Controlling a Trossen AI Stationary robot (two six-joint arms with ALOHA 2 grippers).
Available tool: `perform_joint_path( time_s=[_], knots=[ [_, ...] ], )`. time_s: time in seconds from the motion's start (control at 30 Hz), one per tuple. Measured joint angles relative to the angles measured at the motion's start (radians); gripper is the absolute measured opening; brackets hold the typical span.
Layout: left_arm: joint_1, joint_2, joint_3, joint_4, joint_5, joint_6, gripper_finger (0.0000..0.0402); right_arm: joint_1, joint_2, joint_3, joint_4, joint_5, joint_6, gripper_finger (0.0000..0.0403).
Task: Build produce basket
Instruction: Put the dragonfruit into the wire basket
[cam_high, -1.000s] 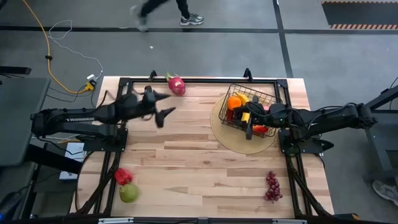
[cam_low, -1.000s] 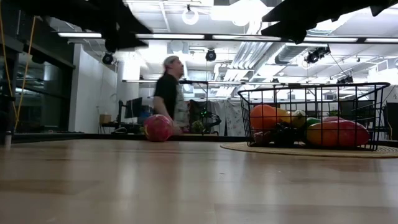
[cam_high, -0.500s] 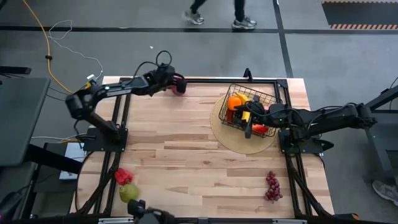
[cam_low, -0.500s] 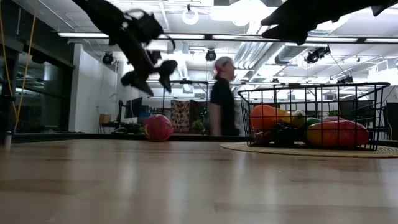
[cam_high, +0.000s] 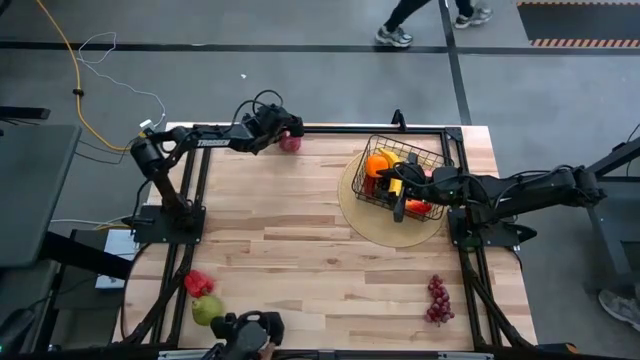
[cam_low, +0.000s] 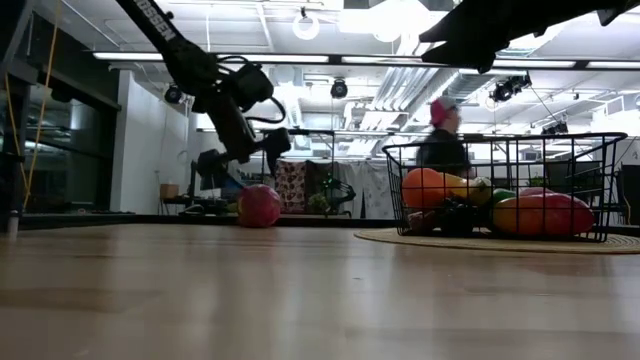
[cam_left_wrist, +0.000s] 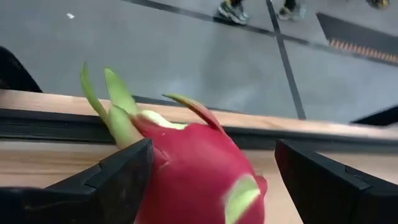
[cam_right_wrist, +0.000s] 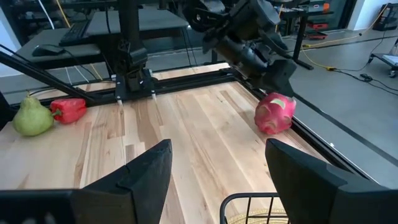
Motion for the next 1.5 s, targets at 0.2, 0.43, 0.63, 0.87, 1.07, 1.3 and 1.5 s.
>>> perform_joint_path(
  time_s=[0.2,0.43,0.63,0.87,1.07,1.3,1.5],
  knots=[
    [0.015,0.057,0.003,0.022,0.004,-0.039,0.0326,0.0,0.0,0.0,-0.005,0.0,0.001,0.0249],
    [0.023,0.083,0.004,-0.05,-0.006,-0.032,0.0326,0.0,0.0,0.0,-0.022,0.0,0.016,0.0249],
    [0.024,0.083,0.005,-0.09,0.0,0.003,0.0322,0.0,0.0,0.0,-0.022,0.0,0.021,0.0249],
    [0.016,0.077,0.001,-0.077,0.004,0.041,0.0246,0.0,0.0,0.0,-0.023,0.0,0.035,0.0249],
    [0.012,0.078,0.0,-0.07,0.004,0.059,0.0146,0.0,0.0,0.0,-0.023,0.0,0.038,0.0249],
    [0.007,0.048,-0.003,-0.074,0.027,0.118,0.0074,0.0,0.0,0.0,-0.03,0.0,0.038,0.0249],
    [-0.013,-0.058,-0.008,-0.077,0.049,0.189,0.0068,0.0,0.0,0.0,-0.03,0.0,0.038,0.0249]
  ],
)
